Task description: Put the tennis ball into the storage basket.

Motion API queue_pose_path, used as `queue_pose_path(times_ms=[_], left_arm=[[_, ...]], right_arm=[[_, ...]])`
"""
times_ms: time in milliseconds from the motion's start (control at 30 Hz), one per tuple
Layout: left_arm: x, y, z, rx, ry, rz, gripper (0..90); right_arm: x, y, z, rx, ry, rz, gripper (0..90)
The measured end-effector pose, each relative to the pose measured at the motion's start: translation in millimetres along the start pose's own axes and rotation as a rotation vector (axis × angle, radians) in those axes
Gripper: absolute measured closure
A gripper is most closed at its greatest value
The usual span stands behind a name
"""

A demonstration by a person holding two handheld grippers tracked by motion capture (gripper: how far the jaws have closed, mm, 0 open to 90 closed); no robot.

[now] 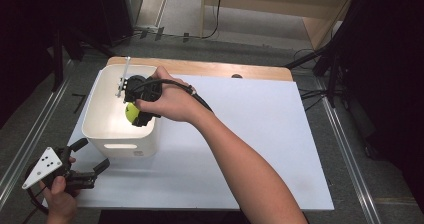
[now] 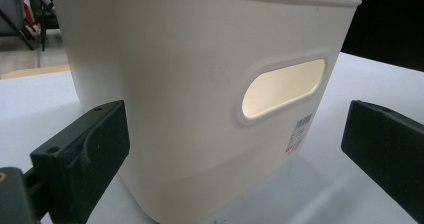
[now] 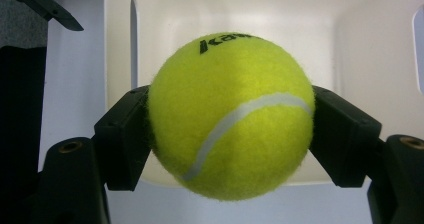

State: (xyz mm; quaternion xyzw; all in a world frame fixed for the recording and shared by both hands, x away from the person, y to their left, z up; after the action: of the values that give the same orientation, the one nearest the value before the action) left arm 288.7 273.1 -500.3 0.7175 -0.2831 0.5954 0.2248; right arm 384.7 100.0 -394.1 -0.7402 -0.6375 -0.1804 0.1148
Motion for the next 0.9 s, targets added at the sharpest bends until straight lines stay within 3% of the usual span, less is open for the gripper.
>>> queue_pose_path(times_ms=[900], left_arm=[[0.1,0.2,0.0,-0.002,0.0,0.001,0.0]], right_arm=[[-3.3,-4.2,27.6,0.022,-0.035,0.011,24.0]])
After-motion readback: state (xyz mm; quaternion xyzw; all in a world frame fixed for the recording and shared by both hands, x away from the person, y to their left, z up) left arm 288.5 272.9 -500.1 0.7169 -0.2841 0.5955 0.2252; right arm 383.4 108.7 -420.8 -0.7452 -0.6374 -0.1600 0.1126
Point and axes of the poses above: each handheld gripper's, and its own axes: z roughly forward along the jaws, x roughly out of its top, y roughly to its right, the point moved 8 cm from there along z, roughly forward along the jaws, and after that the axes turned 4 degrees about z, right-handed, at the moved point
